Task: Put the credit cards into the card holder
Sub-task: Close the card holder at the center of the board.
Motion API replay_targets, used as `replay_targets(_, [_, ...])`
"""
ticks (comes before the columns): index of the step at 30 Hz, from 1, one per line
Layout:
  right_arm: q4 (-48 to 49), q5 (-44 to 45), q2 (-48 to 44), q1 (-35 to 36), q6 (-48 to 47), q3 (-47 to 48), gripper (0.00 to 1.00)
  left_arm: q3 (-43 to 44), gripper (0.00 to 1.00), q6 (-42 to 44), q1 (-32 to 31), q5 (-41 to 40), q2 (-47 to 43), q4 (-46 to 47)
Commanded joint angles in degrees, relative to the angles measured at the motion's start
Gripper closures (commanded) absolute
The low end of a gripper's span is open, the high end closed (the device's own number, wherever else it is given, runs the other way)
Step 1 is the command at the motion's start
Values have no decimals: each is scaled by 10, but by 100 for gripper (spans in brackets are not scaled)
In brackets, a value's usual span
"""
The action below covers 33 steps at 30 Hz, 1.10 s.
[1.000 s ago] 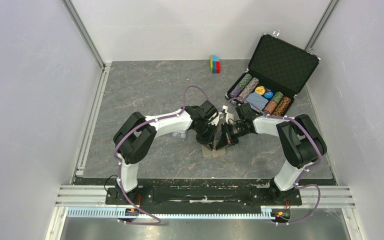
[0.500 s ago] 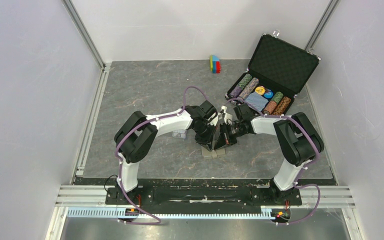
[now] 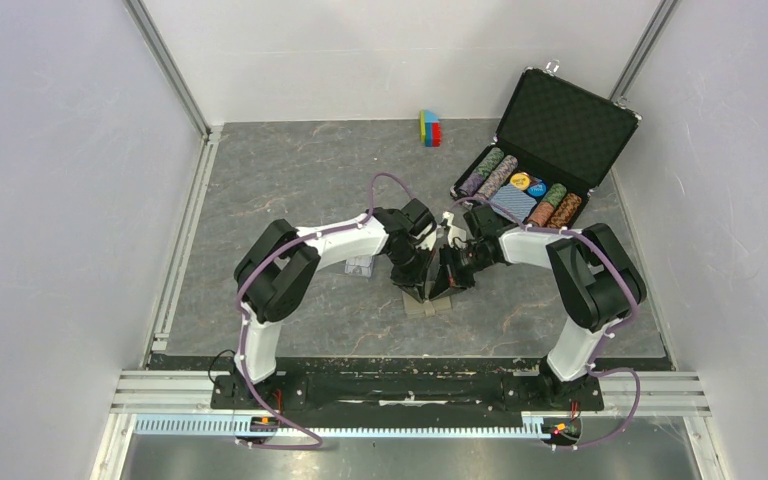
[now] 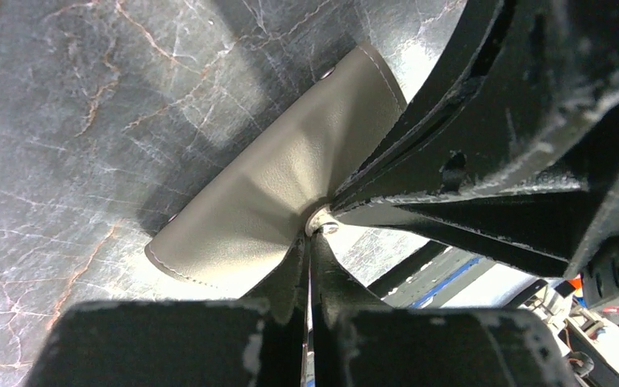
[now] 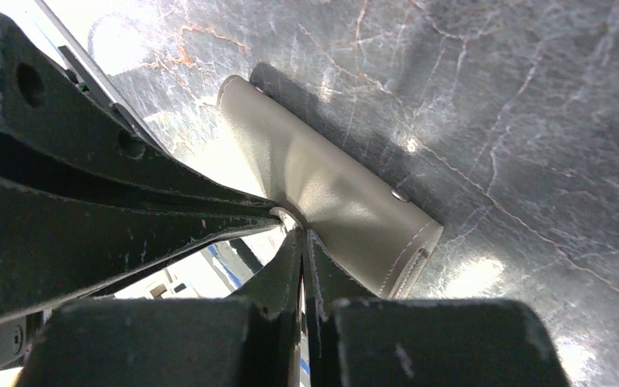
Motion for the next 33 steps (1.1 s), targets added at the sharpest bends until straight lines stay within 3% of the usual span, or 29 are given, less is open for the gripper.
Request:
replay_targets(1, [-24,114,24,48,-87,1,100,21,98,-10,-13,17,52,36])
replay_targets(13, [-59,180,55,65,-76,7,100,41,98,-18,-13,-25,90,-14])
replay_targets(23, [37,46,-63,33,-61,-15,100,-2,98,-11,-13,-10,21,46])
replay_targets(28, [61,-18,-71,22,-50,-20,100,-8,98,-13,-13,-7,8,55])
replay_targets(33, [70,-28,-79,22,-41,-24,100,-9,98,-16,-13,-9,-2,57])
